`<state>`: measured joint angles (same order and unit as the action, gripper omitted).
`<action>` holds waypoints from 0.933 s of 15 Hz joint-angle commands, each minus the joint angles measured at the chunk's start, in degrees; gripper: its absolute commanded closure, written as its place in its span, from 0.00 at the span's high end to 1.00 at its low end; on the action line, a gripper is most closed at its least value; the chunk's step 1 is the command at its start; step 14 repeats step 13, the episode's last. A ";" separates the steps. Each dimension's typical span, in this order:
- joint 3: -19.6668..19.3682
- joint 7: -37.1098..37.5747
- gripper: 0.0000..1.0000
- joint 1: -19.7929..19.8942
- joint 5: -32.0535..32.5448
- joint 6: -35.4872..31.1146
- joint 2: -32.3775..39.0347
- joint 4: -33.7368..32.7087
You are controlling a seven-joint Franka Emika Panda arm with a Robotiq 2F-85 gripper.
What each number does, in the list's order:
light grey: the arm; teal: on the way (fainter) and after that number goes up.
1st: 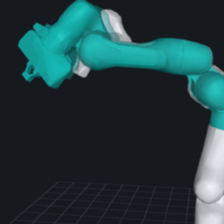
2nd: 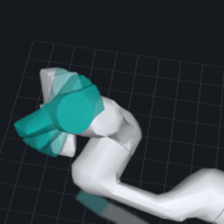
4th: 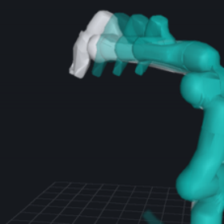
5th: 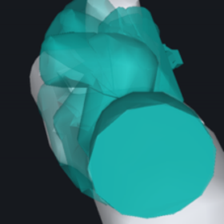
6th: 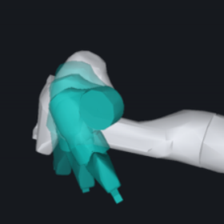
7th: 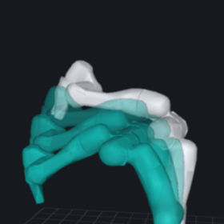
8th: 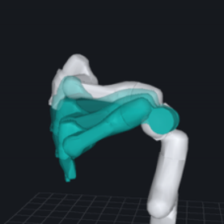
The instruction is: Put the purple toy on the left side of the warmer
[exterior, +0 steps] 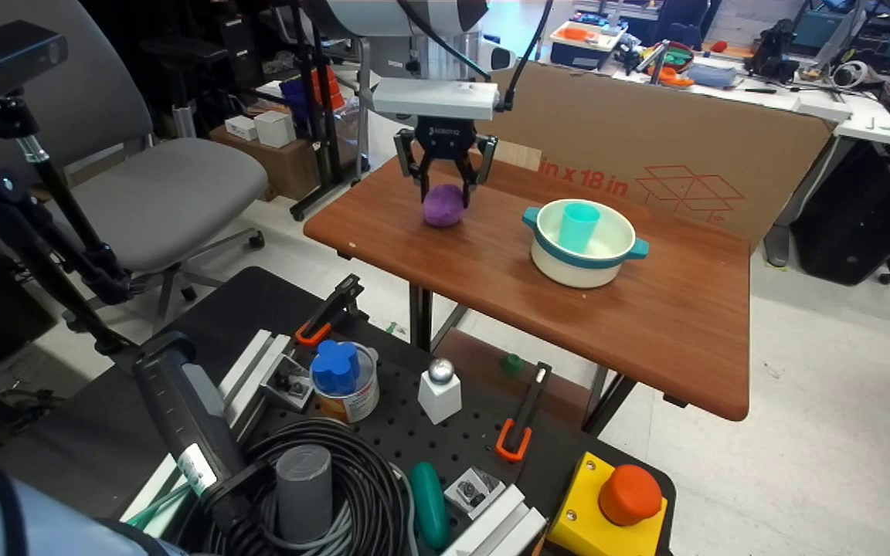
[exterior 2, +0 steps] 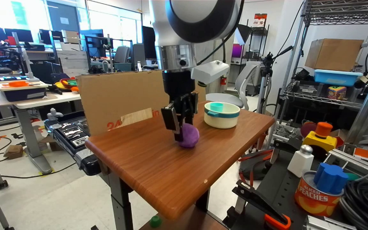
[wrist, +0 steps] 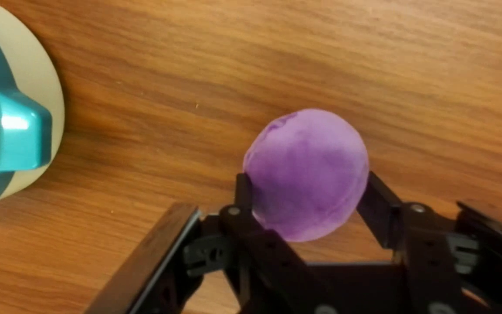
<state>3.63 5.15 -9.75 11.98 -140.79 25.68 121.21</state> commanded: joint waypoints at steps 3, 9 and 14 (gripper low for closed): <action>-0.99 5.72 1.00 -2.11 2.59 -1.85 -11.05 11.48; 1.23 6.14 1.00 -0.32 -2.61 0.73 -17.33 14.26; 1.54 6.08 1.00 0.06 -3.77 1.61 -21.17 16.85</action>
